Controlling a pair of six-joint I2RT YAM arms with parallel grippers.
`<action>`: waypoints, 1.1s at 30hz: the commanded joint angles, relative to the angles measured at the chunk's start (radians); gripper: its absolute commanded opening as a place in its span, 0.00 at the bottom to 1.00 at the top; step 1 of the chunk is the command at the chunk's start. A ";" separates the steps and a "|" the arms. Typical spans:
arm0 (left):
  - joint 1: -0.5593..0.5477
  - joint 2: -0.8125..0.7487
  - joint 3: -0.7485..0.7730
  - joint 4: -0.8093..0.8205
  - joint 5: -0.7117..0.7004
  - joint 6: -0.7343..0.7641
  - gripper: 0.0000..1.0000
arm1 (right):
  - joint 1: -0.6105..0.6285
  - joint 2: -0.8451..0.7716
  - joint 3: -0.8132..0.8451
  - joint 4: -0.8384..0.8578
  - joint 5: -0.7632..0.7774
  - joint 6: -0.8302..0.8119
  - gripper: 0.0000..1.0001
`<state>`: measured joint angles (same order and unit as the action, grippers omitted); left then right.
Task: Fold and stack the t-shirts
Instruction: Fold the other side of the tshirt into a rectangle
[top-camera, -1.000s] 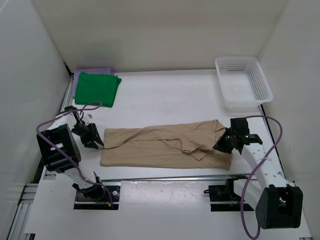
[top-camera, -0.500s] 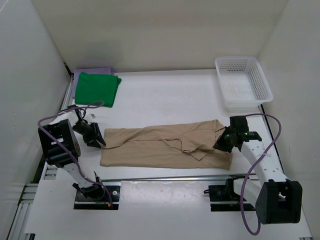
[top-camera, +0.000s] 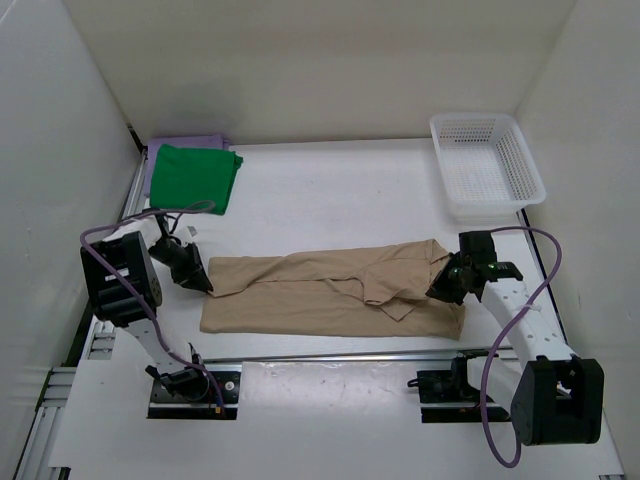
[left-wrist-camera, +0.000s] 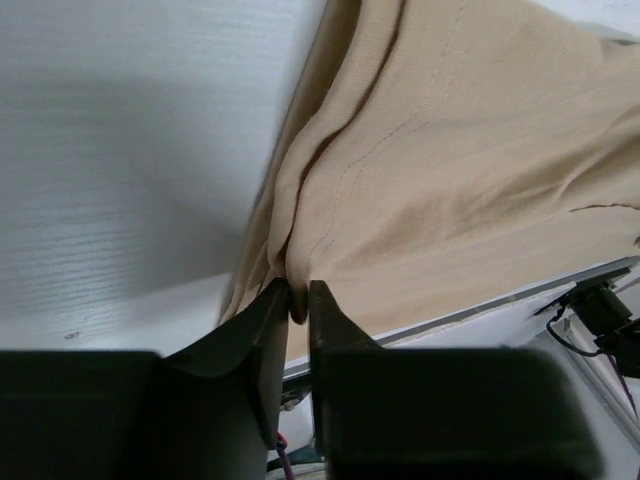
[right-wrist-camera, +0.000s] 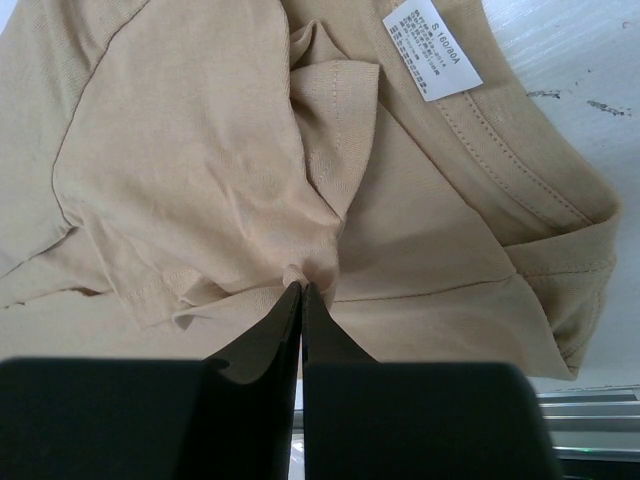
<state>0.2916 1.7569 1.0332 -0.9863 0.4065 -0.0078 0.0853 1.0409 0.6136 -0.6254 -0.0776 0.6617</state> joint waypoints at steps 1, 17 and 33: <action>-0.006 0.001 0.044 -0.008 0.031 0.008 0.23 | -0.004 0.001 0.038 0.018 0.013 -0.016 0.00; -0.006 0.237 0.505 -0.147 0.152 0.008 0.10 | -0.067 0.233 0.423 0.027 0.036 -0.141 0.00; -0.006 0.285 0.524 -0.253 0.126 0.008 0.10 | -0.104 0.078 0.345 -0.036 0.024 -0.143 0.00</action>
<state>0.2901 2.0567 1.5909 -1.1858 0.5713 -0.0074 -0.0071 1.1957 1.0065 -0.6289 -0.0628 0.5320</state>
